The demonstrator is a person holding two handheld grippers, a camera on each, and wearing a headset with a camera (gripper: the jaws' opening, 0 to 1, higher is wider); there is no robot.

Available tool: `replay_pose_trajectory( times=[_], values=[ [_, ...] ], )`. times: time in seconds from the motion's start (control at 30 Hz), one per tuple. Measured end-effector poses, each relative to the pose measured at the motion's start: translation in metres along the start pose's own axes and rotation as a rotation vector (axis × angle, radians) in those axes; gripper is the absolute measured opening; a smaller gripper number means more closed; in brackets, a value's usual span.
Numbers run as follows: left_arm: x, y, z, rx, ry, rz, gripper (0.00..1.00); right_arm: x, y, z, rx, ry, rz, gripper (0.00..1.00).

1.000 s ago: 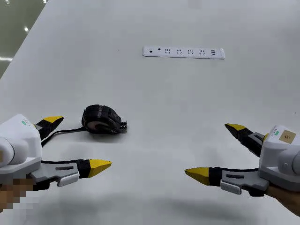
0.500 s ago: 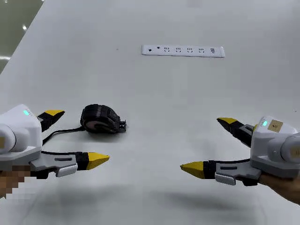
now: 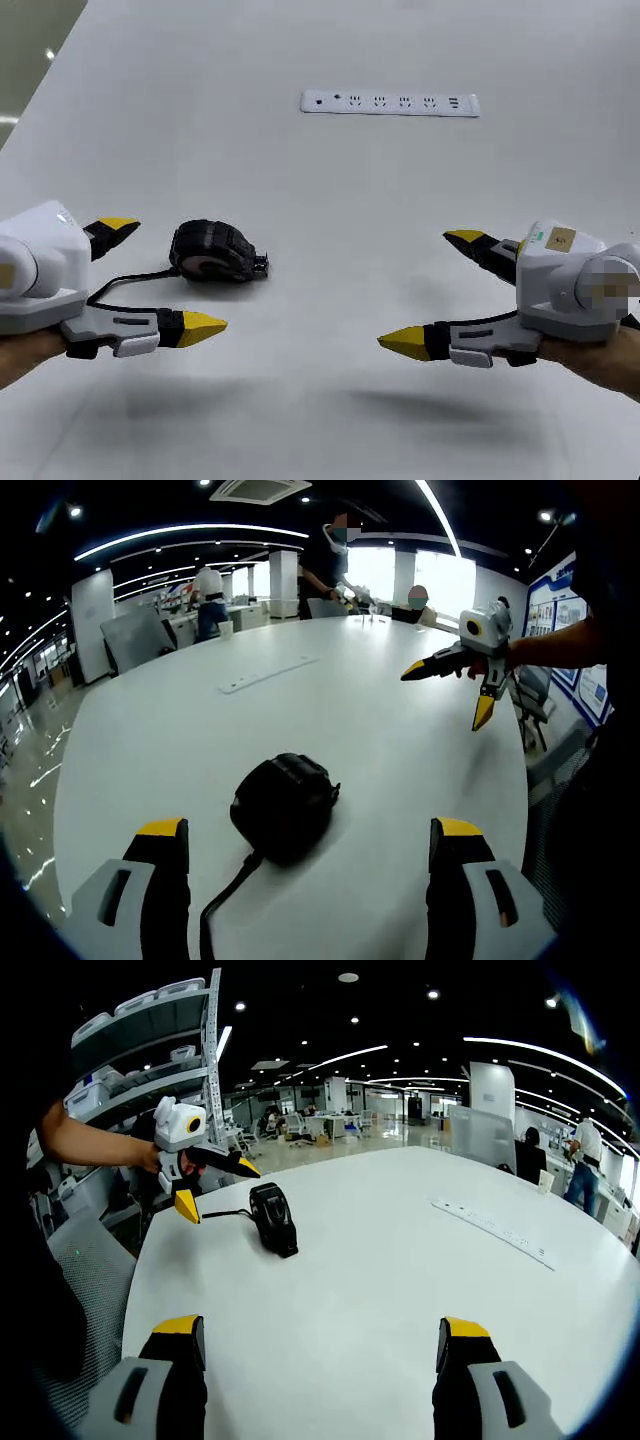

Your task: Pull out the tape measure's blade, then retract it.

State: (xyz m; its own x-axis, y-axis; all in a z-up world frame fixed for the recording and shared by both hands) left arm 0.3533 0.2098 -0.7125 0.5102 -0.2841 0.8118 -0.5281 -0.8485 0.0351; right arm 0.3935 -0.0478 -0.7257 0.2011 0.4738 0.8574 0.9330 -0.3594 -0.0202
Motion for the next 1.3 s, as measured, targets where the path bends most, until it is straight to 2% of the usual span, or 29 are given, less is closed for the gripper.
replay_pose_trajectory(
  times=[0.33,0.43,0.7,0.8,1.0,1.07,1.3],
  values=[
    [0.003,-0.003,0.007,-0.039,-0.042,0.067,0.92,0.005,0.004,0.016,0.067,-0.018,-0.053,0.91],
    [0.004,-0.004,0.008,-0.058,-0.053,0.091,0.86,0.009,0.005,0.022,0.087,-0.015,-0.063,0.88],
    [0.007,-0.010,0.016,-0.090,-0.081,0.128,0.78,0.015,0.006,0.042,0.135,-0.029,-0.122,0.80],
    [0.006,-0.014,0.019,-0.094,-0.102,0.167,0.73,0.018,0.004,0.049,0.160,-0.032,-0.146,0.77],
    [0.005,-0.018,0.022,-0.124,-0.134,0.200,0.67,0.022,0.000,0.065,0.215,-0.043,-0.198,0.69],
    [0.004,-0.022,0.023,-0.131,-0.153,0.242,0.63,0.023,-0.001,0.070,0.226,-0.044,-0.202,0.67],
    [0.004,-0.027,0.028,-0.167,-0.185,0.279,0.57,0.027,-0.005,0.088,0.264,-0.054,-0.239,0.60]
  ],
)
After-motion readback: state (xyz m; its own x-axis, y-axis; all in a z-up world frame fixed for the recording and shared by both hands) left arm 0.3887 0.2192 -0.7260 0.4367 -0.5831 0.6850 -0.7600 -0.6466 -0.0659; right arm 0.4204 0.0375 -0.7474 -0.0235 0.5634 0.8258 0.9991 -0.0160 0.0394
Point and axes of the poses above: the centre of the closed fingertips' face, and the gripper's own axes: z roughly forward along the fingers, y roughly to its right, x roughly out of its top, the point moved 3 cm from there along -z, roughly backward along the fingers, and after that the axes turned 3 degrees about -z, right-handed, at the moved point
